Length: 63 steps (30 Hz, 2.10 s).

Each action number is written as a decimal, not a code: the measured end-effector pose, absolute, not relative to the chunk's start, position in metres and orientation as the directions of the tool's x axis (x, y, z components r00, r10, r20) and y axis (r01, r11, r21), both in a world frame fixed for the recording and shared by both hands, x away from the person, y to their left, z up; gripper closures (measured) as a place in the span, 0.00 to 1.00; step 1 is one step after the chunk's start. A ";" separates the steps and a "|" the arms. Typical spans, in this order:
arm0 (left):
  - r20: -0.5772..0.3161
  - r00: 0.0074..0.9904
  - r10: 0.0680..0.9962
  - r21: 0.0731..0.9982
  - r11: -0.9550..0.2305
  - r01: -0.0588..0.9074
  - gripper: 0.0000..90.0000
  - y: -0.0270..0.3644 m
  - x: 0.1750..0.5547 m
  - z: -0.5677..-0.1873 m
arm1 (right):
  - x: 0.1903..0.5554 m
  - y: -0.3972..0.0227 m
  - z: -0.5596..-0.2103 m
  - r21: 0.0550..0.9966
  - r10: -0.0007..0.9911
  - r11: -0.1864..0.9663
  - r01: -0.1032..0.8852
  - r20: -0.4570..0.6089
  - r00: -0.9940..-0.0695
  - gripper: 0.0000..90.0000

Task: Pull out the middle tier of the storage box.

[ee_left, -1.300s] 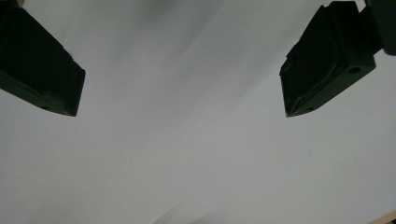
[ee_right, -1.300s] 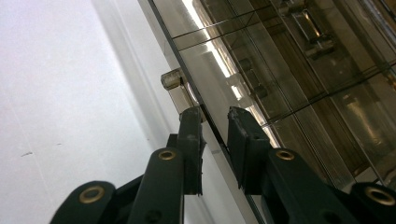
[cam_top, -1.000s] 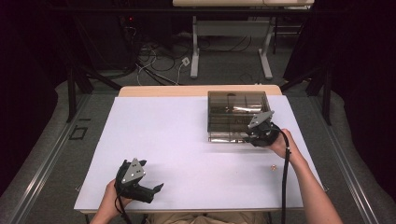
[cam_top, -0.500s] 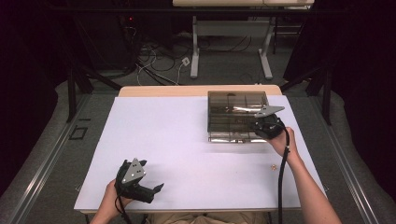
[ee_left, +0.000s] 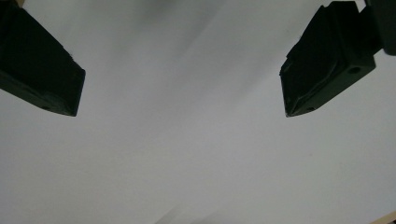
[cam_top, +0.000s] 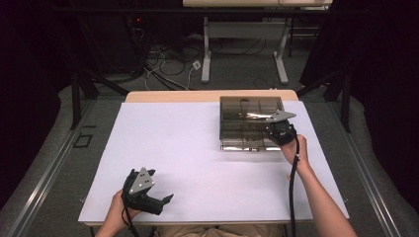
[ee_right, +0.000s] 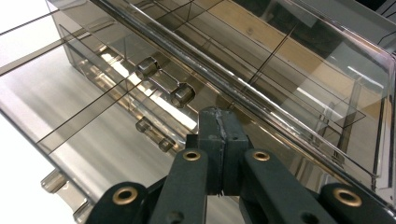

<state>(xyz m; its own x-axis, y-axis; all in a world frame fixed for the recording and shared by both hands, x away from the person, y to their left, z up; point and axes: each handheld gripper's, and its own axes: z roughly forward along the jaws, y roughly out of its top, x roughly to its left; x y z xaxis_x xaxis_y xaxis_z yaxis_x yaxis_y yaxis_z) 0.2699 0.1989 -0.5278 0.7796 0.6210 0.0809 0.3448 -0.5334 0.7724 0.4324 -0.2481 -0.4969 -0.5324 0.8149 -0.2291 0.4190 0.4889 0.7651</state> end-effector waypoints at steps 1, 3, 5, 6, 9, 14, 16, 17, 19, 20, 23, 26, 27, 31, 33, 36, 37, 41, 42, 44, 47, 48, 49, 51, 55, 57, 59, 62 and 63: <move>0.081 0.780 0.621 0.772 -0.534 0.344 0.00 0.199 0.270 -0.528 | 0.433 -0.248 -0.497 0.767 0.817 0.487 0.417 -0.232 -0.528 1.00; 0.081 0.782 0.618 0.770 -0.537 0.345 0.00 0.198 0.270 -0.528 | 0.433 -0.247 -0.498 0.769 0.819 0.483 0.418 -0.229 -0.526 1.00; 0.084 0.782 0.618 0.771 -0.537 0.342 0.00 0.198 0.271 -0.528 | 0.433 -0.245 -0.499 0.770 0.820 0.485 0.414 -0.236 -0.522 1.00; 0.084 0.782 0.617 0.771 -0.538 0.342 0.00 0.198 0.271 -0.528 | 0.433 -0.244 -0.499 0.767 0.818 0.489 0.416 -0.238 -0.523 1.00; 0.082 0.781 0.619 0.772 -0.535 0.343 0.00 0.198 0.270 -0.528 | 0.433 -0.244 -0.499 0.768 0.817 0.490 0.413 -0.238 -0.526 1.00; 0.081 0.778 0.623 0.775 -0.530 0.344 0.00 0.198 0.270 -0.528 | 0.433 -0.244 -0.499 0.759 0.811 0.492 0.426 -0.223 -0.540 0.94; 0.079 0.780 0.621 0.772 -0.533 0.346 0.00 0.198 0.270 -0.528 | 0.432 -0.244 -0.498 0.759 0.808 0.493 0.425 -0.218 -0.547 0.92; 0.082 0.781 0.619 0.770 -0.537 0.345 0.00 0.198 0.270 -0.528 | 0.431 -0.244 -0.498 0.758 0.807 0.492 0.428 -0.214 -0.550 0.90; 0.078 0.781 0.620 0.773 -0.532 0.346 0.00 0.198 0.270 -0.528 | 0.429 -0.245 -0.496 0.757 0.807 0.492 0.430 -0.210 -0.552 0.88; 0.079 0.781 0.620 0.773 -0.532 0.345 0.00 0.198 0.270 -0.528 | 0.428 -0.246 -0.495 0.759 0.806 0.489 0.431 -0.203 -0.556 0.86; 0.079 0.780 0.621 0.773 -0.532 0.345 0.00 0.198 0.270 -0.528 | 0.425 -0.246 -0.493 0.757 0.800 0.490 0.432 -0.195 -0.567 0.80; 0.080 0.781 0.619 0.770 -0.536 0.345 0.00 0.198 0.270 -0.528 | 0.422 -0.247 -0.491 0.750 0.792 0.495 0.438 -0.182 -0.583 0.73; 0.081 0.782 0.619 0.771 -0.536 0.345 0.00 0.198 0.270 -0.528 | 0.421 -0.247 -0.491 0.750 0.790 0.497 0.437 -0.182 -0.586 0.72; 0.080 0.778 0.623 0.775 -0.529 0.344 0.00 0.198 0.270 -0.528 | 0.417 -0.248 -0.490 0.746 0.788 0.492 0.448 -0.164 -0.593 0.65; 0.082 0.779 0.621 0.775 -0.531 0.342 0.00 0.198 0.270 -0.528 | 0.415 -0.249 -0.490 0.743 0.784 0.494 0.452 -0.154 -0.602 0.61; 0.082 0.779 0.622 0.775 -0.531 0.342 0.00 0.199 0.270 -0.528 | 0.412 -0.250 -0.489 0.740 0.785 0.486 0.466 -0.136 -0.604 0.51; 0.081 0.779 0.622 0.776 -0.530 0.343 0.00 0.199 0.270 -0.528 | 0.411 -0.250 -0.488 0.736 0.786 0.487 0.470 -0.135 -0.603 0.49; 0.079 0.779 0.622 0.773 -0.532 0.346 0.00 0.199 0.269 -0.527 | 0.405 -0.250 -0.486 0.732 0.781 0.483 0.481 -0.111 -0.615 0.41; 0.083 0.779 0.622 0.772 -0.534 0.344 0.00 0.200 0.269 -0.527 | 0.404 -0.250 -0.485 0.726 0.778 0.489 0.483 -0.113 -0.618 0.40; 0.083 0.777 0.624 0.770 -0.535 0.347 0.00 0.200 0.269 -0.528 | 0.402 -0.249 -0.485 0.725 0.773 0.491 0.483 -0.108 -0.625 0.34; 0.082 0.775 0.626 0.773 -0.531 0.347 0.00 0.200 0.269 -0.528 | 0.398 -0.248 -0.484 0.722 0.763 0.500 0.478 -0.107 -0.637 0.30; 0.082 0.775 0.626 0.773 -0.531 0.347 0.00 0.200 0.269 -0.528 | 0.397 -0.248 -0.483 0.719 0.761 0.500 0.482 -0.099 -0.641 0.28; 0.082 0.775 0.626 0.773 -0.531 0.347 0.00 0.200 0.269 -0.528 | 0.395 -0.247 -0.483 0.720 0.761 0.498 0.484 -0.094 -0.642 0.27; 0.080 0.776 0.626 0.773 -0.530 0.349 0.00 0.200 0.269 -0.528 | 0.392 -0.247 -0.483 0.720 0.755 0.497 0.485 -0.084 -0.650 0.25; 0.082 0.778 0.623 0.770 -0.535 0.347 0.00 0.200 0.269 -0.528 | 0.383 -0.249 -0.484 0.716 0.750 0.502 0.484 -0.083 -0.656 0.21; 0.082 0.778 0.623 0.770 -0.535 0.347 0.00 0.200 0.269 -0.528 | 0.378 -0.250 -0.484 0.715 0.747 0.501 0.487 -0.074 -0.660 0.18; 0.081 0.779 0.622 0.770 -0.535 0.348 0.00 0.200 0.269 -0.527 | 0.373 -0.251 -0.485 0.711 0.746 0.506 0.489 -0.075 -0.662 0.17; 0.083 0.781 0.619 0.768 -0.539 0.346 0.00 0.200 0.269 -0.527 | 0.366 -0.251 -0.485 0.715 0.741 0.506 0.483 -0.073 -0.668 0.16; 0.083 0.781 0.619 0.768 -0.539 0.346 0.00 0.200 0.269 -0.527 | 0.364 -0.251 -0.485 0.715 0.741 0.507 0.482 -0.077 -0.667 0.16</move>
<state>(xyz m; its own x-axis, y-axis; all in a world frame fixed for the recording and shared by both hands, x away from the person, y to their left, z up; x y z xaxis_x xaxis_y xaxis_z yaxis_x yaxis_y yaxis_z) 0.2691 0.1996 -0.5275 0.7811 0.6189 0.0831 0.3457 -0.5395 0.7678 0.3638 -0.2512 -0.4847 -0.6669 0.7412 -0.0768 0.4816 0.5074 0.7146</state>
